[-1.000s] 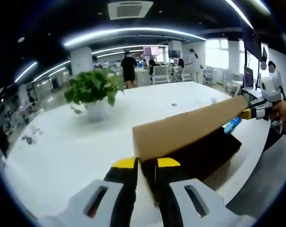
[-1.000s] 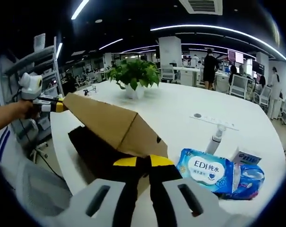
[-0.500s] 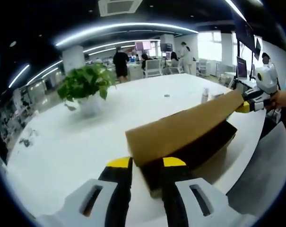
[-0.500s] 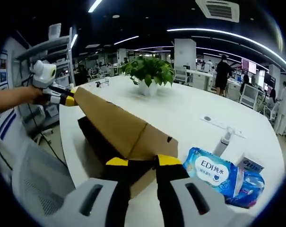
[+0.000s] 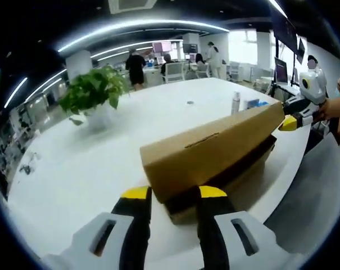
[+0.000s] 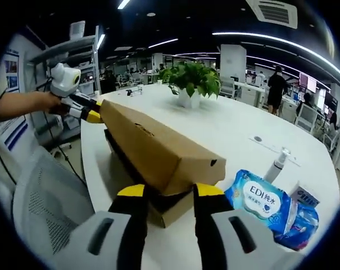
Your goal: Operate the shoe box by opening the lid, removing the specified soft item, and placing it in the target area until the item is outside and the box remains undamaged.
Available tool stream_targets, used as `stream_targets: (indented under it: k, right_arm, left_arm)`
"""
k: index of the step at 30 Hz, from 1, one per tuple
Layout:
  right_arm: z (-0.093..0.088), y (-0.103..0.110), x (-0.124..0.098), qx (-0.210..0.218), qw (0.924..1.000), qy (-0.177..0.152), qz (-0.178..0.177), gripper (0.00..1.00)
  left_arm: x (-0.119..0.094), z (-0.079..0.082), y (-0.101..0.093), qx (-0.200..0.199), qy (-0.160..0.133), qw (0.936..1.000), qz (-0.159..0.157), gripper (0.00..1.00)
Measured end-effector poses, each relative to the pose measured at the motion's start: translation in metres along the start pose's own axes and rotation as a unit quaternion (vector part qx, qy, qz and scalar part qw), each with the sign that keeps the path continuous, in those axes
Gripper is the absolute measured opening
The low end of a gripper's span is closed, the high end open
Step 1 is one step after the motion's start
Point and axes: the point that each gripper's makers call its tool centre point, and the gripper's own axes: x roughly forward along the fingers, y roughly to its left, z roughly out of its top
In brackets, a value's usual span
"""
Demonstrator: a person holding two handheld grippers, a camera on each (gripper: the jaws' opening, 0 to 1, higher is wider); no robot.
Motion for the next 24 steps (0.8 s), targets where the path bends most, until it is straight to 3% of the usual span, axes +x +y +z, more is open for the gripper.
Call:
stream_targets:
  k: [9, 24]
  right_arm:
    - [-0.006, 0.008, 0.001, 0.012, 0.9997, 0.003, 0.022, 0.37]
    - [-0.021, 0.010, 0.006, 0.056, 0.9978, 0.017, 0.031, 0.34]
  left_arm:
    - [0.002, -0.009, -0.005, 0.000, 0.013, 0.9998, -0.016, 0.34]
    - [0.007, -0.027, -0.013, -0.005, 0.037, 0.9982, -0.047, 0.38]
